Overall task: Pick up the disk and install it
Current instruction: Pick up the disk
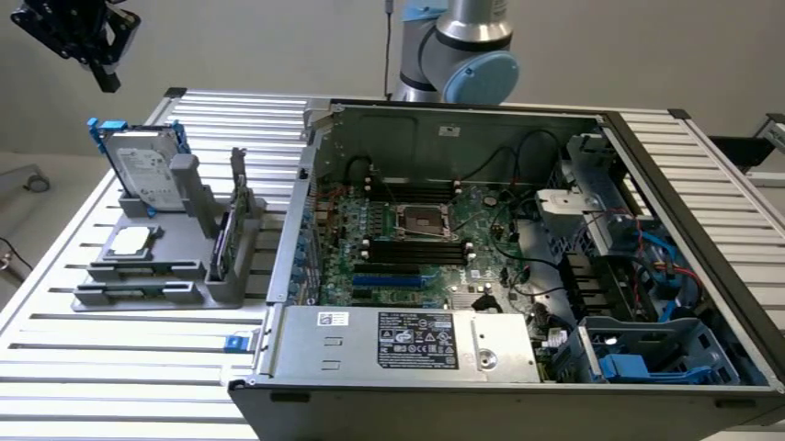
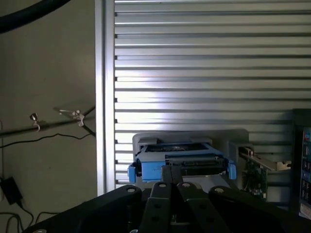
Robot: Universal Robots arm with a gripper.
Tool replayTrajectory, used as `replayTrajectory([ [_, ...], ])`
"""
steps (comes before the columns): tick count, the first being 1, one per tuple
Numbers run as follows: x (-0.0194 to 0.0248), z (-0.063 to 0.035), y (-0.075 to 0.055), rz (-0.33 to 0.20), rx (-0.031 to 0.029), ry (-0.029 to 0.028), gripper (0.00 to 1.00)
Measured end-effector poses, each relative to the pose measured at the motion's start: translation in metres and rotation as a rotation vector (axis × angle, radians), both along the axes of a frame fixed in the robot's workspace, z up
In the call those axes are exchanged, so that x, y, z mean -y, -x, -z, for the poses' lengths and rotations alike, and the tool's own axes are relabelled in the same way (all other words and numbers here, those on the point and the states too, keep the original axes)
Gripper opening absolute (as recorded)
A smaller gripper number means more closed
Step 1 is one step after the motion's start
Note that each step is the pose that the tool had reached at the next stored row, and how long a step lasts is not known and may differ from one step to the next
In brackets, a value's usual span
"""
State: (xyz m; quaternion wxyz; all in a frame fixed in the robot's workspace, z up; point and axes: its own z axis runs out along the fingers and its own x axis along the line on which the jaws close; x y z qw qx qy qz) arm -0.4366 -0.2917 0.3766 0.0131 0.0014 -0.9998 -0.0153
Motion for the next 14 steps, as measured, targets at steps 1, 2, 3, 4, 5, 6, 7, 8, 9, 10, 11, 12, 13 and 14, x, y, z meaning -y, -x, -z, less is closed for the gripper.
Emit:
replayTrajectory([
  [1,0.0001,0.0006,0.0002,-0.017,0.0001,0.0,0.11],
  [2,0.0001,0.0011,0.0002,-0.035,-0.0002,0.0001,0.11],
  [3,0.0,0.002,0.0003,-0.054,-0.0001,-0.0003,0.11],
  [4,0.0,0.0028,0.0003,-0.072,0.0,-0.0009,0.11],
  [5,0.0,0.0037,0.0003,-0.09,0.0002,-0.0014,0.11],
  [6,0.0,0.0045,0.0004,-0.109,0.0004,-0.0022,0.11],
  [7,-0.0001,0.0053,0.0004,-0.127,0.0005,-0.003,0.11],
  [8,-0.0001,0.0058,0.0004,-0.145,0.0004,-0.0033,0.11],
  [9,-0.0001,0.0061,0.0003,-0.163,0.0004,-0.0034,0.11],
  [10,0.0,0.0064,0.0003,-0.181,0.0004,-0.0034,0.11],
  [11,0.0,0.0066,0.0003,-0.199,0.0004,-0.0034,0.11],
  [12,0.0001,0.0068,0.0003,-0.218,0.0005,-0.0034,0.11],
  [13,0.0,0.007,0.0003,-0.236,0.0003,-0.0034,0.11],
  [14,0.0,0.0072,0.0003,-0.254,0.0004,-0.0034,0.11],
])
